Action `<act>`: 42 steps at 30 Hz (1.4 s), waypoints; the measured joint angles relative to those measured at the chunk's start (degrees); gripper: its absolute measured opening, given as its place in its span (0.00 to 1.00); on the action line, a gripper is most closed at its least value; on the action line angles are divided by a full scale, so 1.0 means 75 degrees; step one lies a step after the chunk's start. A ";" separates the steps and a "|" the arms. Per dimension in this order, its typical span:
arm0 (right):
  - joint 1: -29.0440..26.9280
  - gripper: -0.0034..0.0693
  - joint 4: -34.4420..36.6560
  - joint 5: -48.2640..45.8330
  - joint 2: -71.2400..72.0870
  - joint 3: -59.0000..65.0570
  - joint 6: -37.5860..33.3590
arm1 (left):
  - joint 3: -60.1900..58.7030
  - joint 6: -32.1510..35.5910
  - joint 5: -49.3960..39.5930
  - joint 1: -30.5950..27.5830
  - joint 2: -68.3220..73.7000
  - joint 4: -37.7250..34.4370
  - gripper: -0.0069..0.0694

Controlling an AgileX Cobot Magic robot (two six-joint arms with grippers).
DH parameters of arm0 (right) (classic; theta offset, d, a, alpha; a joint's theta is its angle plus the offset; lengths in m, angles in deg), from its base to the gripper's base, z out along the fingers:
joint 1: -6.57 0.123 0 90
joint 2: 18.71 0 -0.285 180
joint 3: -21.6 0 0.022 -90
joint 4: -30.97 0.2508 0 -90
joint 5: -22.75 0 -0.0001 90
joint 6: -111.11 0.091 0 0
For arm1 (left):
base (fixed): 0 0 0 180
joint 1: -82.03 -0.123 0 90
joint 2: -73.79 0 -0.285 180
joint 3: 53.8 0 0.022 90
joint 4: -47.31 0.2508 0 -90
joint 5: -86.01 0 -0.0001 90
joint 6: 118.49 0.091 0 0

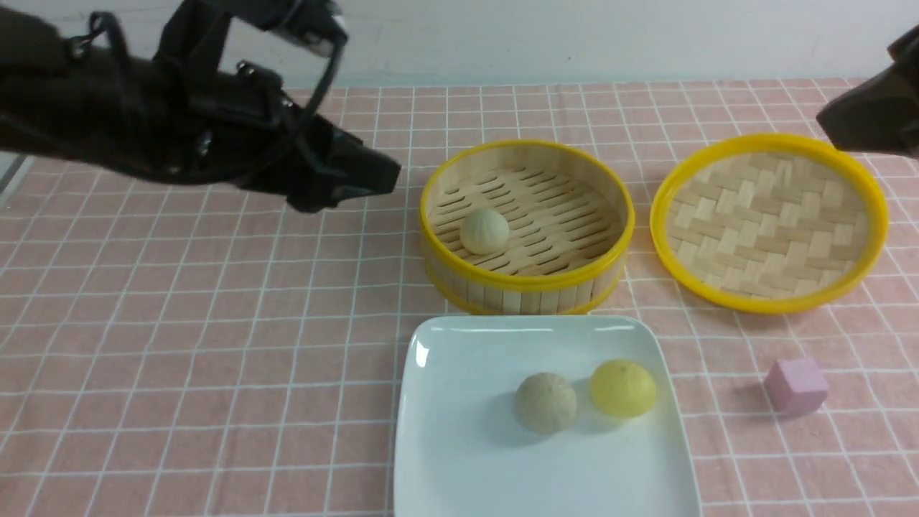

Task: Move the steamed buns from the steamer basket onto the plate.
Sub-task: Use the left arm to grab the steamed stuffed bun that is closest to it

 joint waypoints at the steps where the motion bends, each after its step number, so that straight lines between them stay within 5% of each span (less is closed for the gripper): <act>1: 0.0000 0.73 -0.0009 -0.0016 0.0000 0.0000 0.0000 | 0.0034 0.0000 0.0000 0.0030 0.0034 0.0024 0.64; 9: 0.0000 0.73 -0.0025 -0.0352 0.0000 0.0000 0.0000 | 0.1460 -0.0992 0.0630 0.0767 0.1772 0.0984 0.66; 18: 0.0000 0.73 -0.0025 -0.0629 0.0000 0.0000 -0.0148 | 0.2489 -0.1143 0.0781 0.0999 0.3573 0.1616 0.66; 34: 0.0000 0.73 0.0014 -0.0654 0.0000 0.0000 -0.0171 | 0.3040 -0.1015 0.1324 0.0999 0.4928 0.1473 0.66; 42: 0.0000 0.73 0.0107 -0.0654 0.0000 0.0000 -0.0171 | 0.3040 -0.0266 0.1459 0.1195 0.5058 0.0624 0.66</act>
